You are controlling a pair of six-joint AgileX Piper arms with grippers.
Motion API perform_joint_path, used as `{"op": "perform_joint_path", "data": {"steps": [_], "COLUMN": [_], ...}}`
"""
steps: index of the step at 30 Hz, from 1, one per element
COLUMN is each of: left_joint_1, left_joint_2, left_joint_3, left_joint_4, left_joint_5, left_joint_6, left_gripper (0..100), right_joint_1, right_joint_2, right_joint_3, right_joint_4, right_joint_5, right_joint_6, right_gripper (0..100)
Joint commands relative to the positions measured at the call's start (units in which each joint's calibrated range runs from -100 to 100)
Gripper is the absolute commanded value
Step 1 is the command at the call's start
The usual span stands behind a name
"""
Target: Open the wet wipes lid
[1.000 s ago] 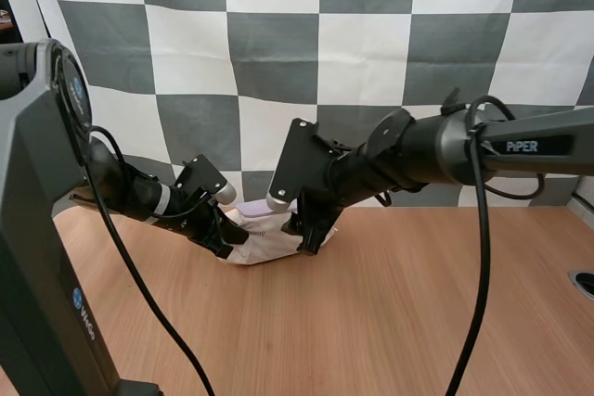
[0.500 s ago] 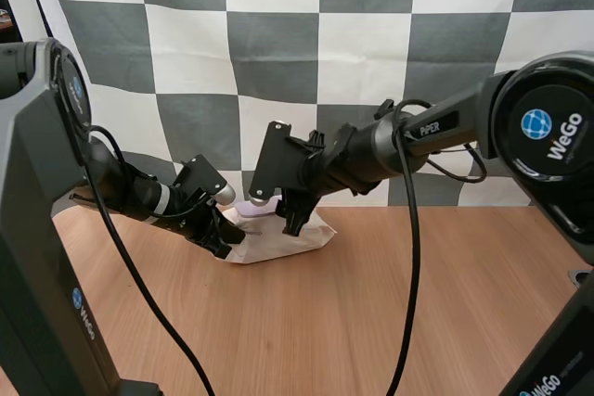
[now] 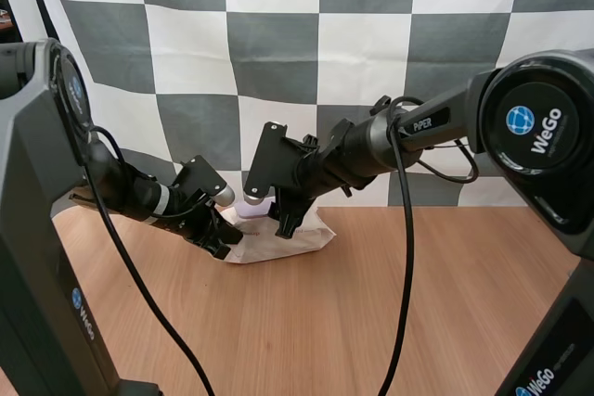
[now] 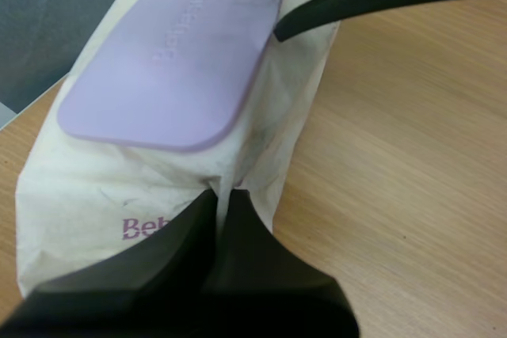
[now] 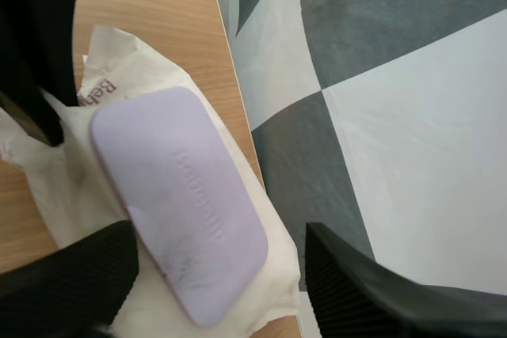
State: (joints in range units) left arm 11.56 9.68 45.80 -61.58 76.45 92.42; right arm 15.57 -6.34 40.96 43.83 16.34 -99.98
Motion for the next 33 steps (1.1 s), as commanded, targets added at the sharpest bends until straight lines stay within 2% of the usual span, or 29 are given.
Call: {"op": "perform_joint_path", "data": {"steps": [1, 13, 18, 20, 22, 27, 31, 33], "left_joint_1": [-0.05, -0.05, -0.05, -0.05, -0.05, -0.05, -0.05, -0.05], "left_joint_2": [-0.06, -0.06, 1.46, 3.11, 4.99, 5.96, 5.96, 5.96], "left_joint_3": [-0.09, -0.09, -0.09, -0.09, -0.09, -0.09, -0.31, -0.31], "left_joint_4": [0.08, 0.08, 0.08, 0.08, -0.15, -0.68, -0.68, -0.68], "left_joint_5": [-0.78, -1.13, -1.14, -1.52, -1.69, -0.94, -0.79, -0.79], "left_joint_6": [0.89, 0.89, 0.89, 0.89, 0.89, 0.89, 0.89, 0.89], "left_gripper": [0, 0, 0, 0, 0, 0, 0, 0], "right_joint_1": [-0.05, -0.05, 0.02, 0.02, 0.02, 0.02, 0.02, -0.06], "right_joint_2": [0.04, 3.29, 1.69, 0.39, -0.12, 0.32, 0.32, -0.33], "right_joint_3": [-0.1, -0.1, -0.1, -0.1, -0.1, -0.1, -0.1, -0.1], "right_joint_4": [0.0, -1.25, -1.25, -1.25, -0.83, -0.93, -0.83, -1.36], "right_joint_5": [0.94, 0.83, -0.76, -0.76, -0.58, 3.44, 4.42, 5.53], "right_joint_6": [-0.02, -0.02, -0.02, -0.02, -0.02, -0.02, -0.02, -0.02], "right_gripper": [100, 100, 60, 49, 44, 42, 29, 29]}}
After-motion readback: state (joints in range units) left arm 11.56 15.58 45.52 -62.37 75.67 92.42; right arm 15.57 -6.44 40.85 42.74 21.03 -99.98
